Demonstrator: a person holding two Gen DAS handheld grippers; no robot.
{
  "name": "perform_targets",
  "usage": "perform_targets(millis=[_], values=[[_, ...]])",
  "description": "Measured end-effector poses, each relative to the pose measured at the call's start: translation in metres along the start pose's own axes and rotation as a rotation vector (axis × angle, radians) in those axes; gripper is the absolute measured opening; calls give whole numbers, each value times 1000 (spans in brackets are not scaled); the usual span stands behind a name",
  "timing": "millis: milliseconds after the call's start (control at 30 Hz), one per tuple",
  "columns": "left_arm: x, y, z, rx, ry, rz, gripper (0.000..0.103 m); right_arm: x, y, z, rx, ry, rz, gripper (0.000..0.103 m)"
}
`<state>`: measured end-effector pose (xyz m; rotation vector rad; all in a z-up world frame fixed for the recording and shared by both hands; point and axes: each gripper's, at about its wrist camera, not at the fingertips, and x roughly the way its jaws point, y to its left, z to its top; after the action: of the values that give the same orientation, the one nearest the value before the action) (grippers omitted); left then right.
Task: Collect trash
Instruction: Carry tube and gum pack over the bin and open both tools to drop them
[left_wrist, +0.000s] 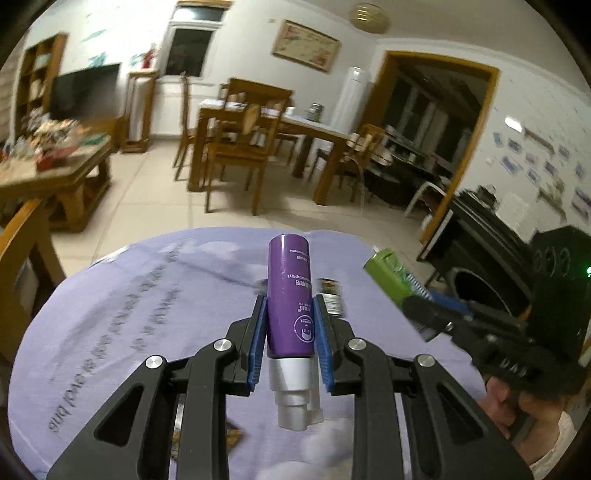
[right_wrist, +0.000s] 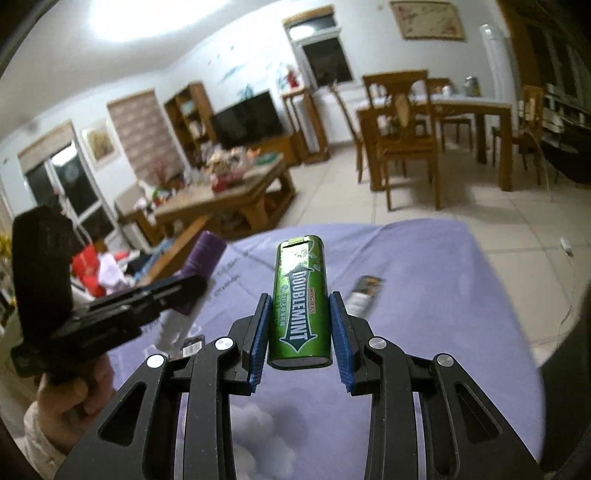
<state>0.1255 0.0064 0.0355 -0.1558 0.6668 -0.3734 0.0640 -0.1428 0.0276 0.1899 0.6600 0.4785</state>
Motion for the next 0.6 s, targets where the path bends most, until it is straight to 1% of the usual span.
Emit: perform_targets(millis=[167, 300, 433, 600], values=[[-5, -72, 0, 114, -19, -59, 25, -66, -47, -12, 62, -92, -51, 32], [0, -124, 0, 200, -31, -85, 25, -120, -93, -25, 129, -159, -107, 32], [13, -175, -3, 273, -25, -116, 25, -159, -131, -43, 183, -199, -158, 32], [28, -220, -12, 334, -6, -158, 25, -197, -186, -67, 266, -237, -208, 32]])
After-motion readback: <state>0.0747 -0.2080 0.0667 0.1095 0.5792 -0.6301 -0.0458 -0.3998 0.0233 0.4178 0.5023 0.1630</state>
